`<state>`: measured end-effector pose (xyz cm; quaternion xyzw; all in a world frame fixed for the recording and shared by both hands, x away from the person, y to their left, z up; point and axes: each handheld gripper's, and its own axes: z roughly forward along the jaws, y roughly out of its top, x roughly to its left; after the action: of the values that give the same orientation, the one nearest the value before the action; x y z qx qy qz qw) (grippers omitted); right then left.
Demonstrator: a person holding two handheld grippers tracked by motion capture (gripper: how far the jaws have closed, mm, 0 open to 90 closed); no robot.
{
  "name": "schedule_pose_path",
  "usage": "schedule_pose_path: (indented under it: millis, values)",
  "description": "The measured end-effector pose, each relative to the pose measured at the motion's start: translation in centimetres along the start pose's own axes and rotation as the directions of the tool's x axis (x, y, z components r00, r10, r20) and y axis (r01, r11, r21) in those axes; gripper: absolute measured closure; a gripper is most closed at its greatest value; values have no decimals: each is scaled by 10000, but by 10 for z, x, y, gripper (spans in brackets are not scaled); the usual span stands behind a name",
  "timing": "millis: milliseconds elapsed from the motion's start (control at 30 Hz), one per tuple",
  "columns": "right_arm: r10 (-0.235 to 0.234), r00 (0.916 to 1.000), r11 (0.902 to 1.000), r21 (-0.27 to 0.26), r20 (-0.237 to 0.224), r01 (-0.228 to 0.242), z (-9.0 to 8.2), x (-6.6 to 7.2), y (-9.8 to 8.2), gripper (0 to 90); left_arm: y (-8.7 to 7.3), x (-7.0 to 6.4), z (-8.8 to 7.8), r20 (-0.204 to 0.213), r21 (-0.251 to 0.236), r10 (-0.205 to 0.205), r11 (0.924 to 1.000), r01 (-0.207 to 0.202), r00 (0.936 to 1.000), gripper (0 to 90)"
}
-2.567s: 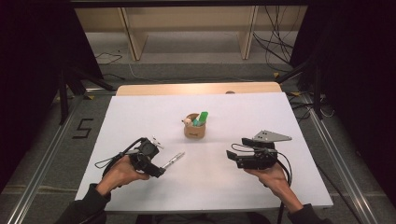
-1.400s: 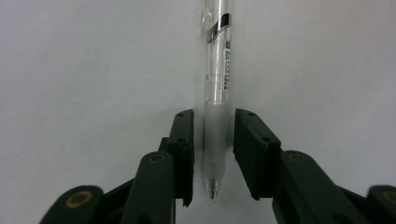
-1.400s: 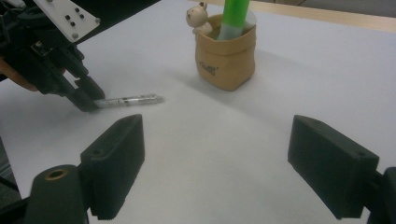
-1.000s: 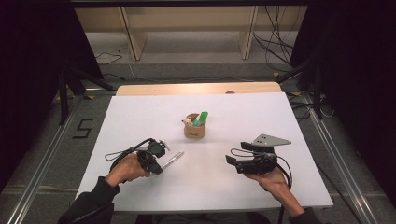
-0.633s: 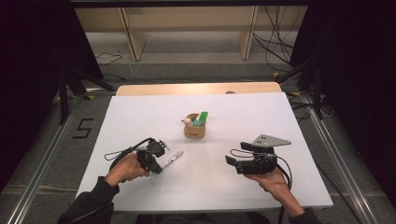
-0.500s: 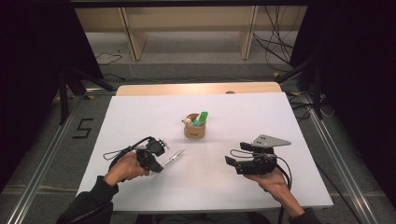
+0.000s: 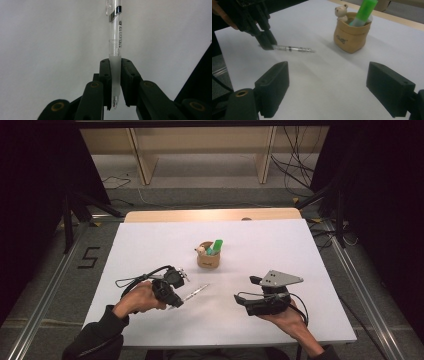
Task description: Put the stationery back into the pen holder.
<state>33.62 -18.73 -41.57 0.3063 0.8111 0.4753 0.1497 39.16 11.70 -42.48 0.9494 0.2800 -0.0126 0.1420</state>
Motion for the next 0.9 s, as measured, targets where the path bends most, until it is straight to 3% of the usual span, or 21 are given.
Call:
schedule_pose_path:
  millis: [500, 633, 900]
  values:
    - [-1327, 9910, 9906, 308, -174, 1331, 9, 25, -1, 193, 26, -19, 0, 531, -132, 723, 9973, -717, 9960, 797]
    - [-1996, 9798, 9791, 378, -111, 1999, 15, 34, -2, 193, 33, -23, -1, 586, -165, 877, 9961, -868, 9944, 797]
    - [-3299, 9435, 9433, 500, 321, 3281, 24, 51, -3, 195, 45, -32, -5, 573, -82, 1311, 9914, -1308, 9897, 797]
